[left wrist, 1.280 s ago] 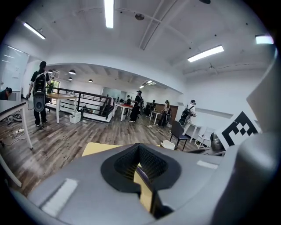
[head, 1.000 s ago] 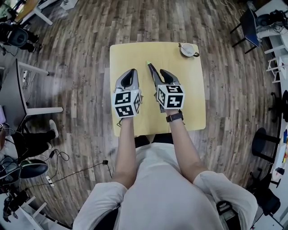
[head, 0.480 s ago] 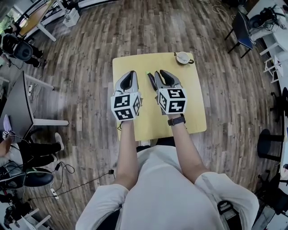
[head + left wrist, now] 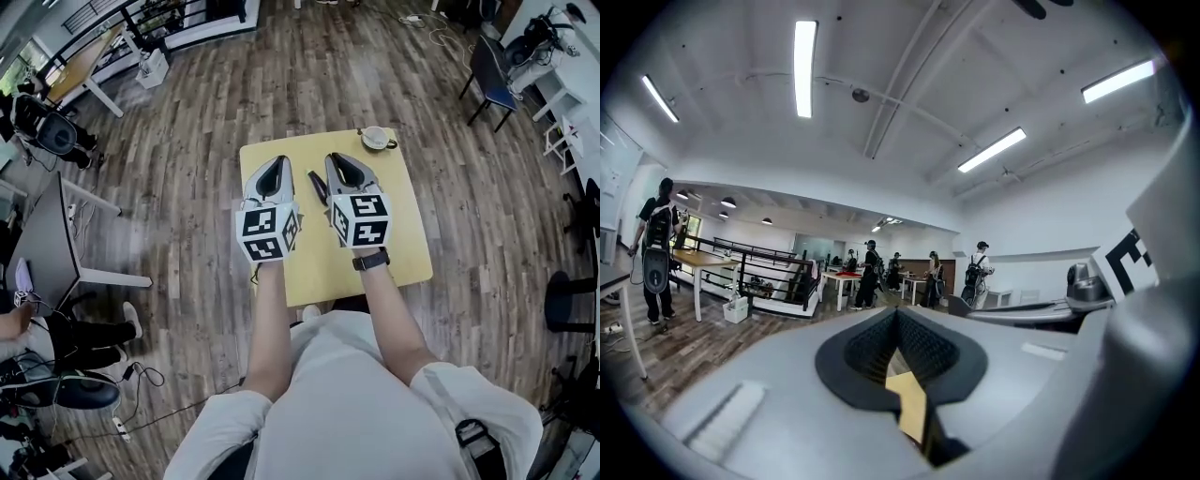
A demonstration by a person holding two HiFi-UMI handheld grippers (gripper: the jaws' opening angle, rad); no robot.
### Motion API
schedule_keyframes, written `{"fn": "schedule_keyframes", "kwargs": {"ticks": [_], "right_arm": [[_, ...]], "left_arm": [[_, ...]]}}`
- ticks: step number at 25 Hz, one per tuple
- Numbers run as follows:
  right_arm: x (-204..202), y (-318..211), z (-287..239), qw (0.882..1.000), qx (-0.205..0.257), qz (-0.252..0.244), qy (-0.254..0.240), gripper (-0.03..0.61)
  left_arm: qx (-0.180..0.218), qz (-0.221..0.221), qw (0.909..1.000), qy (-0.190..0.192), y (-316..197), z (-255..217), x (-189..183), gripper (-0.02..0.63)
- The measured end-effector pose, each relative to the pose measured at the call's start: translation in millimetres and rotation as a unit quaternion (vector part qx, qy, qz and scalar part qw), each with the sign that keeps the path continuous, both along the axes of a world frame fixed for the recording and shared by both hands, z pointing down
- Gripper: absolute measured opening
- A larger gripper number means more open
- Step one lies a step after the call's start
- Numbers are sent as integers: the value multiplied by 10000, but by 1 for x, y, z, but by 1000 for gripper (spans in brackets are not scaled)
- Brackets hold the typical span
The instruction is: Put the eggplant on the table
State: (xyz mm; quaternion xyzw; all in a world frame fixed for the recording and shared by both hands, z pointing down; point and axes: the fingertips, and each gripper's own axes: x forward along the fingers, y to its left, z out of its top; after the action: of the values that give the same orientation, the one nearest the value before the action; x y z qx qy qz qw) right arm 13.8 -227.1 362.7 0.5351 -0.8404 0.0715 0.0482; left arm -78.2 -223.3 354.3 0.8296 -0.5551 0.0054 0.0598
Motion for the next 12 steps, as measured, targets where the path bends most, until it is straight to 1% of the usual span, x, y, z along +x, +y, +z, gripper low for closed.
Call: {"fn": "schedule_keyframes", "kwargs": {"ticks": [5,12], "right_arm": [[-3,8,-24,9996,271,59,0,20],[-2,22,-50,9982,571,174,-43,14]], "left_arm": [[231,57,9997,-12,7,-22,-4,9],[474,15,9989,-53,19,-46,-17,9]]}}
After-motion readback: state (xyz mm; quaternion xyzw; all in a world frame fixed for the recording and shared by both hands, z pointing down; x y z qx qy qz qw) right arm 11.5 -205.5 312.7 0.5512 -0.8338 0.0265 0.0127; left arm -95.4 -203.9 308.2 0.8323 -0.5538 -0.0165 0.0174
